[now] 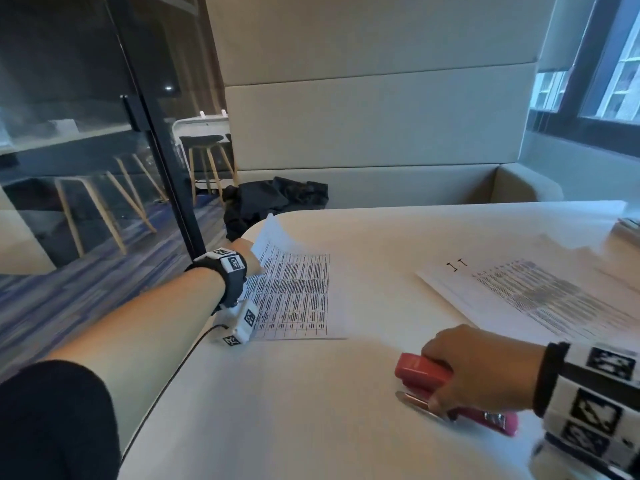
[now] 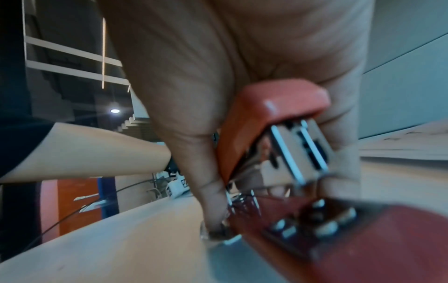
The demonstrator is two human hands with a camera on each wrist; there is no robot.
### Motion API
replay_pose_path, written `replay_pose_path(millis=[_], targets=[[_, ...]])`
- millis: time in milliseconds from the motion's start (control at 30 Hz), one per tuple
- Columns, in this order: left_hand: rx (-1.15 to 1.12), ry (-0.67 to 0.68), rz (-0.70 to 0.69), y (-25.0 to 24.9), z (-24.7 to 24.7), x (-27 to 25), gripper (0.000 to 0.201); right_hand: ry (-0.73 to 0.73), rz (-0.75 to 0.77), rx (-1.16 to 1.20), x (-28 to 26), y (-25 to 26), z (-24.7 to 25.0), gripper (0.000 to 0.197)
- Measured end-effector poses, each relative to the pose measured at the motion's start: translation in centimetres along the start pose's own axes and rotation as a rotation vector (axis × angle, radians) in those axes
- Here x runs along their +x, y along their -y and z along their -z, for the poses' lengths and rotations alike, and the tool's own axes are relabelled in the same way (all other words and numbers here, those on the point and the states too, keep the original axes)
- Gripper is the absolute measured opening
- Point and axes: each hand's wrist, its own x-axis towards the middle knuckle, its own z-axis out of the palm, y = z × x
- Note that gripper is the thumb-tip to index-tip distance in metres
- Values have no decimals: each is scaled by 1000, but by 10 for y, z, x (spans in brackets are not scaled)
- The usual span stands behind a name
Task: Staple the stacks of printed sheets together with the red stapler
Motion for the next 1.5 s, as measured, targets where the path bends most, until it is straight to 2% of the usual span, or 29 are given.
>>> replay_pose_path(millis=[133,167,233,367,467,533,600,733,867,1000,1167,1267,1400,1500], targets=[[153,4,-51,1,-3,19,109,-4,-11,-78,1,-3,-7,35],[195,-16,-78,-2,0,16,111,-12,-10,-104,0,-2,-7,37],[316,-33,-130,-8,4,10,99,-42,-9,-167,-3,-1,-7,36],[533,111,-152,-26,6,3,50,-93,-17,-292,-13,5,-4,31],[532,76,-211,-47,4,-5,30,-95,-29,-278,-16,1,0,50],[484,20,-322,-70,5,-15,35,-56,-55,-203,-16,-8,9,69],[404,-12,-446,-100,6,-31,36,-40,-62,-130,-16,-22,26,74],[373,25,-672,-171,-3,-68,31,-108,-127,-156,-10,-63,52,60],[345,86,-791,-230,-22,-93,37,25,-262,-245,-7,-100,48,55],[313,117,-789,-268,-41,-97,49,130,-269,-216,-9,-117,39,58],[288,187,-659,-289,-52,-95,57,155,-211,-207,-13,-124,40,61],[245,213,-614,-296,-53,-100,52,167,-194,-235,-11,-126,39,58],[188,182,-601,-302,-47,-105,48,145,-170,-248,-11,-127,38,59],[142,95,-601,-303,-46,-108,26,127,-156,-252,-12,-129,37,63]])
